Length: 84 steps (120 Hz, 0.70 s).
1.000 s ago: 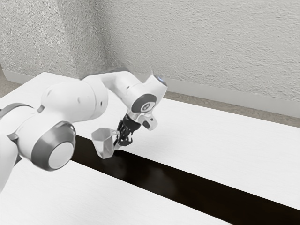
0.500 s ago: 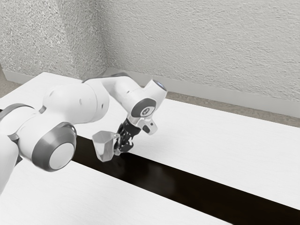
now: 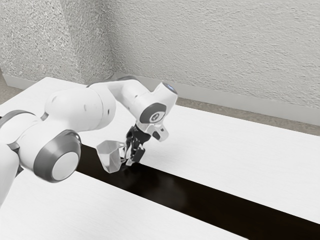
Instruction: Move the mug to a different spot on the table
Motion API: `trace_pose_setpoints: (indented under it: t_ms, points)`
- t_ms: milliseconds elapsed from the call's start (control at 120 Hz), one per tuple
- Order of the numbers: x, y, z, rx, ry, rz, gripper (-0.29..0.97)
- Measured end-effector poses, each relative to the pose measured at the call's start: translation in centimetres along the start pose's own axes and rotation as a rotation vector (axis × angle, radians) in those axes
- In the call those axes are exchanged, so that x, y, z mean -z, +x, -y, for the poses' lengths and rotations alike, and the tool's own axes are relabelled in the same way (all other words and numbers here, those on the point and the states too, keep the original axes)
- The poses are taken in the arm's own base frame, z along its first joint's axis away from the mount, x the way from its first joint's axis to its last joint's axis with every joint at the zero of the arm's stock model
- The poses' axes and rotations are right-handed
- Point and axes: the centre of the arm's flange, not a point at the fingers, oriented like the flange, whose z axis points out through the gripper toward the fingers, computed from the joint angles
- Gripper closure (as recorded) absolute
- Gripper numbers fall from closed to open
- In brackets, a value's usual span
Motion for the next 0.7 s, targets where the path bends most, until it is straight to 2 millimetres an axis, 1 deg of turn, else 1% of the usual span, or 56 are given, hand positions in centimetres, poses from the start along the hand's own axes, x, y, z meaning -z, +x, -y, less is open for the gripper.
trace_pose_setpoints:
  t_ms: [100,183,217,250,300,317,333,367,408,442,492,550,600,650,700]
  points:
    - [1.0,0.0,0.1,-0.010,0.020,-0.028,0.03]
    - [2.8,0.3,-0.3,-0.023,0.045,-0.076,0.02]
    - [4.2,0.4,-0.7,-0.029,0.059,-0.106,0.02]
    - [6.0,0.2,-1.2,-0.033,0.073,-0.144,0.01]
    - [10.0,-0.9,-2.4,-0.039,0.095,-0.219,0.01]
    - [11.7,-1.6,-2.8,-0.039,0.103,-0.250,0.01]
    - [13.4,-2.5,-3.3,-0.038,0.110,-0.281,0.01]
    - [17.0,-5.0,-4.3,-0.028,0.123,-0.345,0.01]
    - [20.9,-9.7,-5.6,0.003,0.123,-0.424,0.01]
    - [23.3,-13.2,-6.5,0.031,0.114,-0.482,0.01]
    - [25.8,-18.3,-7.3,0.076,0.087,-0.556,0.01]
    - [27.6,-24.6,-7.1,0.148,0.037,-0.627,0.00]
    - [28.0,-29.1,-6.7,0.210,-0.005,-0.661,0.00]
    - [27.5,-32.1,-5.9,0.274,-0.046,-0.672,0.00]
    - [26.6,-34.1,-4.6,0.345,-0.084,-0.666,0.00]
